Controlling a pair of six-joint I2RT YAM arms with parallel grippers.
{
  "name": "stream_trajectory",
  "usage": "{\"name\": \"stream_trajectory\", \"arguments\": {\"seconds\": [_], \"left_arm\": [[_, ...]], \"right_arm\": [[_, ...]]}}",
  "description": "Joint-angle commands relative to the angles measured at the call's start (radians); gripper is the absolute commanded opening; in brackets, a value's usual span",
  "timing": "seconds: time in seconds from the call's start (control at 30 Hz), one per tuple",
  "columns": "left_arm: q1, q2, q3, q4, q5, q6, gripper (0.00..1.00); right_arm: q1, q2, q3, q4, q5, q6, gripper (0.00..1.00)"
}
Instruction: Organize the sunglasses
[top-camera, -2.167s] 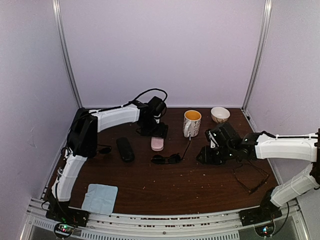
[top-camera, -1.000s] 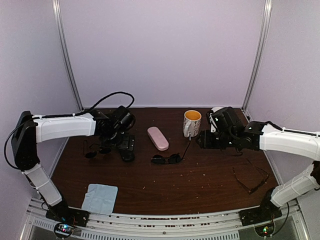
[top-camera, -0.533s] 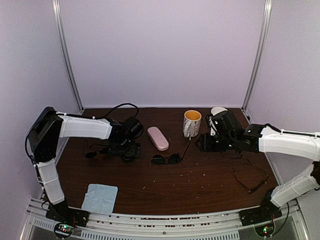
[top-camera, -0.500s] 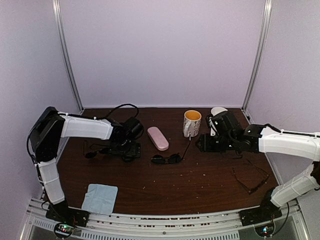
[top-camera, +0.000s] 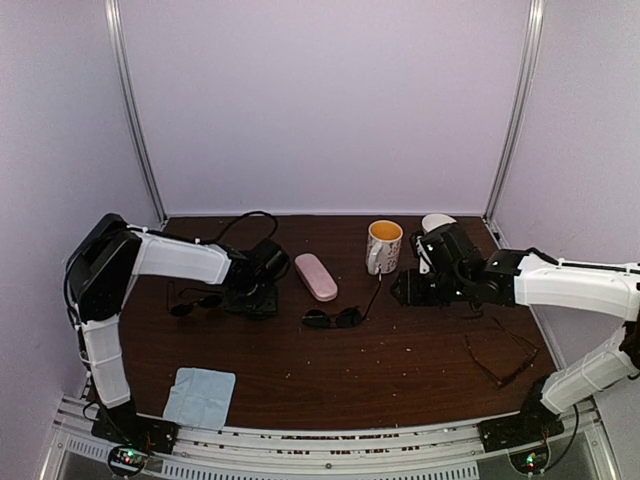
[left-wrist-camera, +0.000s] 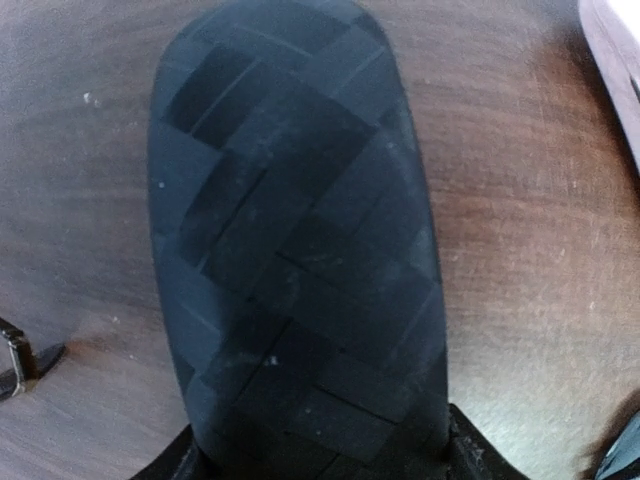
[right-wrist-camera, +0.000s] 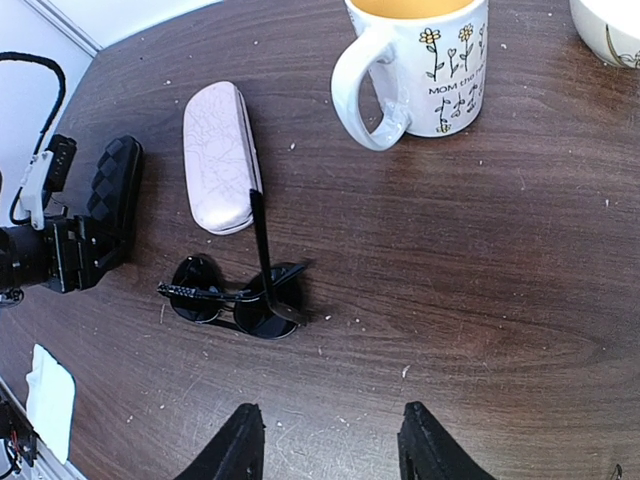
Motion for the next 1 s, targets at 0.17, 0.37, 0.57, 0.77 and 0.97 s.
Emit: {"name": "stream_trajectory", "arguments": {"seconds": [0.17, 0.37, 0.57, 0.77, 0.97], "left_arm": [[0.005, -0.148, -0.160, 0.180, 0.048, 0.095, 0.37], [-0.003, -0.260, -0.241, 0.244, 0.101, 0.179, 0.28], [-0.016, -0.363, -0.306, 0.313, 0.177, 0.243, 0.18], [-0.027, -0.447, -0.325, 0.338, 0.228, 0.279, 0.00], [-0.032, -0.525, -0.358, 0.399, 0.281, 0.315, 0.00]], "right_arm": [[0.001, 0.016, 0.029, 0.005, 0.008, -0.024, 0.47], [0.001, 0.011, 0.038, 0.018, 0.009, -0.031, 0.47], [0.001, -0.015, 0.035, 0.044, 0.012, -0.044, 0.47], [0.001, -0.052, 0.025, 0.085, 0.004, -0.054, 0.49], [0.000, -0.116, -0.023, 0.183, -0.019, -0.053, 0.55]]}}
